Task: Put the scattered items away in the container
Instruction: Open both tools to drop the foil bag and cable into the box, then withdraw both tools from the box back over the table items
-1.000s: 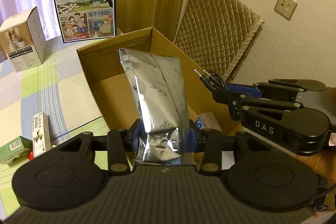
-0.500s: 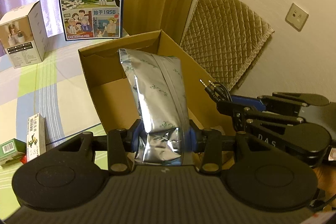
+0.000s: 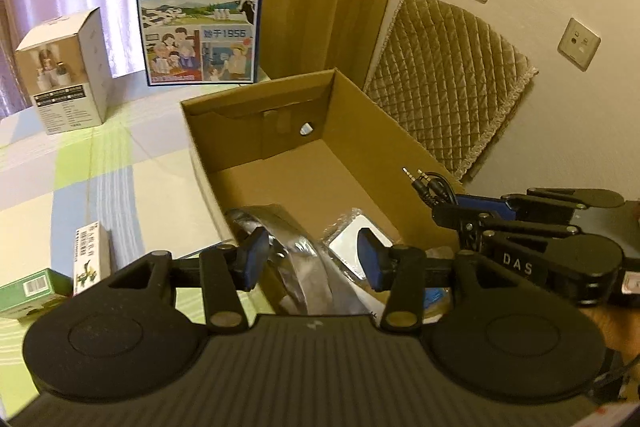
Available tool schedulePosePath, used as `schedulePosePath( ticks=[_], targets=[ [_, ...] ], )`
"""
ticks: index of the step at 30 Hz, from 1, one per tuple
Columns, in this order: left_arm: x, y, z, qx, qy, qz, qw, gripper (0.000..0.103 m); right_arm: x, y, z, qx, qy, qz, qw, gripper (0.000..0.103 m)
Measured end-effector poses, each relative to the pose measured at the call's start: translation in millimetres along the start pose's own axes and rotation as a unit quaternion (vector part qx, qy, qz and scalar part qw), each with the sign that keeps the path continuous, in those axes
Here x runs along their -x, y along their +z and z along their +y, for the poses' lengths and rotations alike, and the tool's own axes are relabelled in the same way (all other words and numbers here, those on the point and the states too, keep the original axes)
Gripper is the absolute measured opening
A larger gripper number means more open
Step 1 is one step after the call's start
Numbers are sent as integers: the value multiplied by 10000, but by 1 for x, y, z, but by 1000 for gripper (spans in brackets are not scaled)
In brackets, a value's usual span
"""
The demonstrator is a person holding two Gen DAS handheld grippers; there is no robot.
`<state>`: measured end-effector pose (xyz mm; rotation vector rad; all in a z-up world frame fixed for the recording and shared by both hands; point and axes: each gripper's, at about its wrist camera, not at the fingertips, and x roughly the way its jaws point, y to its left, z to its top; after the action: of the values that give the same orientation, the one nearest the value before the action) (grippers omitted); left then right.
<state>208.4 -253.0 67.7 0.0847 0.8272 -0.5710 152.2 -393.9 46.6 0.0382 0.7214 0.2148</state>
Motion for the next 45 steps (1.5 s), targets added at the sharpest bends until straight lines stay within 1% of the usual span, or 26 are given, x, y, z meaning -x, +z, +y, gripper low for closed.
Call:
schedulePosePath(
  ticks=[4, 5, 6, 7, 8, 15, 19, 21, 24, 26, 27, 29, 30, 32, 33, 34, 35, 37, 38, 45],
  targets=[
    [7, -4, 10, 92, 42, -24, 9999, 44, -1, 3, 3, -89, 151, -62, 9998, 13],
    [9, -5, 12, 108, 52, -22, 9999, 44, -1, 4, 3, -123, 165, -93, 9997, 18],
    [10, -6, 14, 122, 57, -15, 9999, 45, -1, 5, 3, -158, 137, -117, 9997, 26],
    [11, -7, 16, 137, 60, -7, 9999, 46, 0, 5, 4, -182, 132, -142, 9996, 42],
    [12, -9, 18, 149, 70, -3, 9999, 47, 1, 5, 4, -195, 137, -175, 9996, 48],
    [25, -21, 33, 210, 205, -35, 9996, 51, 11, 0, 8, -190, 72, -158, 9997, 51],
    [37, -32, 45, 241, 336, -16, 9991, 53, 19, -5, 18, -103, 99, -102, 9998, 56],
    [43, -39, 51, 269, 402, -10, 9988, 58, 23, -8, 26, -62, 114, -72, 9999, 60],
    [55, -49, 59, 313, 488, 10, 9983, 59, 29, -12, 41, 16, 162, -32, 9999, 67],
    [62, -55, 63, 323, 533, 15, 9981, 61, 34, -15, 50, 77, 185, -36, 9998, 74],
    [66, -58, 65, 333, 555, 11, 9979, 62, 36, -16, 55, 107, 211, -42, 9997, 75],
    [76, -64, 68, 366, 599, -24, 9975, 69, 41, -19, 65, 170, 261, -53, 9995, 81],
    [81, -67, 70, 383, 624, -47, 9973, 70, 43, -20, 70, 201, 280, -61, 9994, 83],
    [91, -73, 75, 413, 673, -73, 9969, 73, 48, -22, 80, 252, 321, -82, 9991, 91],
    [96, -76, 78, 424, 702, -83, 9966, 75, 50, -23, 84, 277, 344, -93, 9990, 93],
    [102, -80, 81, 432, 746, -107, 9962, 83, 53, -25, 90, 311, 381, -110, 9987, 96],
    [109, -85, 85, 438, 797, -139, 9958, 86, 55, -27, 95, 351, 427, -123, 9984, 98],
    [120, -95, 94, 473, 881, -147, 9949, 88, 58, -29, 107, 441, 514, -122, 9976, 101],
    [125, -100, 100, 508, 933, -140, 9942, 91, 59, -30, 114, 483, 554, -129, 9972, 101],
    [156, -139, 144, 729, 1353, -24, 9881, 97, 59, -38, 161, 720, 926, -99, 9930, 101]
  ],
)
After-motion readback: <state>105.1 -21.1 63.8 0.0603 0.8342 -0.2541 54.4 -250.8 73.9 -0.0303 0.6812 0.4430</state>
